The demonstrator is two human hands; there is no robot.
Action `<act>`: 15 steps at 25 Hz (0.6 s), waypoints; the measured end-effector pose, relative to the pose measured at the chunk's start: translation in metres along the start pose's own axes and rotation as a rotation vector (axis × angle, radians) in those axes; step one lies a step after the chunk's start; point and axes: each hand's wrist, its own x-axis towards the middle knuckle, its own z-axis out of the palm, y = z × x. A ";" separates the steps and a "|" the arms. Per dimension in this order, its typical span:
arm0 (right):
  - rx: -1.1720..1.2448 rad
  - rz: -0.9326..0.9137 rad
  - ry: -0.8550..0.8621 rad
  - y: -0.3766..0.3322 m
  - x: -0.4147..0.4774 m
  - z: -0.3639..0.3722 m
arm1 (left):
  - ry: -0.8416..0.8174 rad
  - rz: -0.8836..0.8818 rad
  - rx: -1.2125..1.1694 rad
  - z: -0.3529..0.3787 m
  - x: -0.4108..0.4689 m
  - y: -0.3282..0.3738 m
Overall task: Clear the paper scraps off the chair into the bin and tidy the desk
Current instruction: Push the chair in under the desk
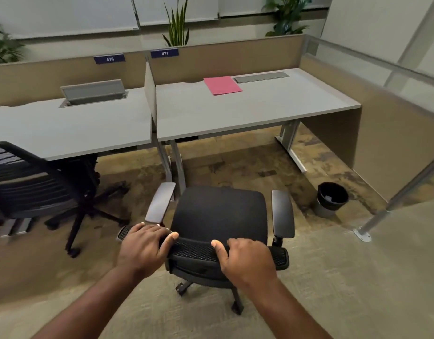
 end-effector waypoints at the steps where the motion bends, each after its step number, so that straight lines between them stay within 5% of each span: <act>1: -0.011 0.000 0.012 0.002 0.002 -0.003 | 0.031 0.012 0.004 0.000 0.004 0.002; 15: -0.064 0.186 0.034 0.044 0.048 -0.006 | 0.038 0.019 0.002 0.006 0.061 0.042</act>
